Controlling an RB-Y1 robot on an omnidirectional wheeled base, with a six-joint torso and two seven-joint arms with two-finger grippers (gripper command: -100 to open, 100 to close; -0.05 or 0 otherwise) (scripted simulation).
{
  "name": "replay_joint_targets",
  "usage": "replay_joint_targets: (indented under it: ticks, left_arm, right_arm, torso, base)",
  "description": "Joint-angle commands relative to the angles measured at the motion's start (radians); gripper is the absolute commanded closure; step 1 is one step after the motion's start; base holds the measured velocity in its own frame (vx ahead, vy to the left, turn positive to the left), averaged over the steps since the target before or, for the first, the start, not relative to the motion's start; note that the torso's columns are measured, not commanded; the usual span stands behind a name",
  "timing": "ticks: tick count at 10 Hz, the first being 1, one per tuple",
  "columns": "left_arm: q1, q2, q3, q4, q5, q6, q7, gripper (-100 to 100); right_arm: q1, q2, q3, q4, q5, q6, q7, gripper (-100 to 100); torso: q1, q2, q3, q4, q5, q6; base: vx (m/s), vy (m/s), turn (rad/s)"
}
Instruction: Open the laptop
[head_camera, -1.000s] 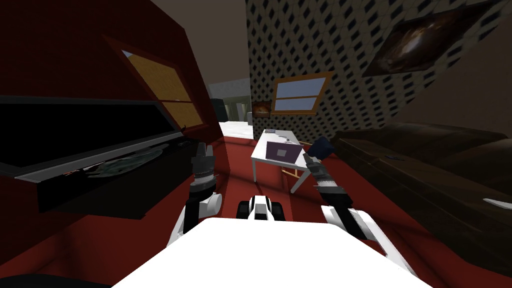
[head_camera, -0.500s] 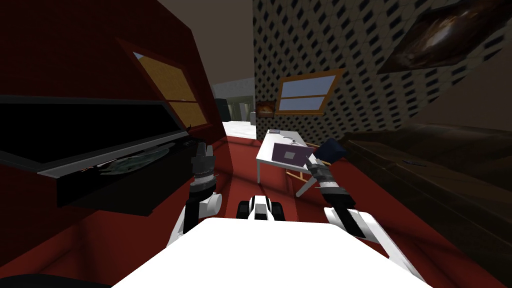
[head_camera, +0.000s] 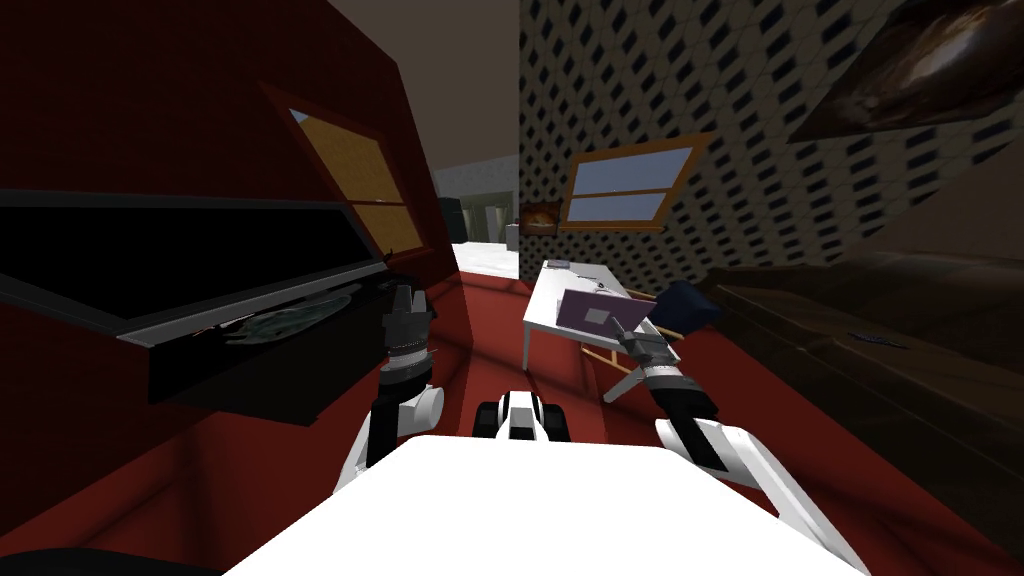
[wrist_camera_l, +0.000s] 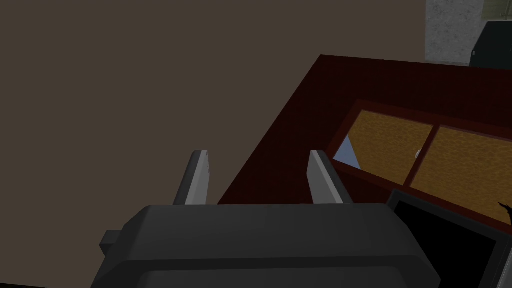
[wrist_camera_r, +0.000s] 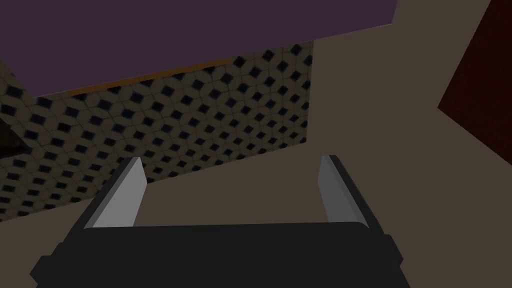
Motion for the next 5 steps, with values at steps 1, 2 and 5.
replay_joint_targets:
  ticks: [1, 2, 5]
  left_arm:
    - [0.000, 0.000, 0.000, 0.000, 0.000, 0.000, 0.000, 0]
    - [0.000, 0.000, 0.000, 0.000, 0.000, 0.000, 0.000, 0]
    - [0.000, 0.000, 0.000, 0.000, 0.000, 0.000, 0.000, 0]
  right_arm:
    - [-0.002, -0.009, -0.012, 0.017, 0.073, 0.035, 0.035, -100]
    - [-0.002, -0.009, -0.012, 0.017, 0.084, 0.035, 0.035, -100]
    - [-0.002, -0.024, -0.032, 0.043, 0.171, 0.077, 0.077, -100]
  torso:
    - [-0.002, 0.001, 0.001, 0.000, 0.000, 0.000]
    - [0.000, 0.001, 0.001, 0.000, 0.000, 0.000]
    - [-0.001, 0.001, 0.001, 0.000, 0.000, 0.000]
  base:
    - [0.061, 0.095, 0.093]
    - [0.042, 0.082, 0.027]
    - [0.046, 0.076, 0.062]
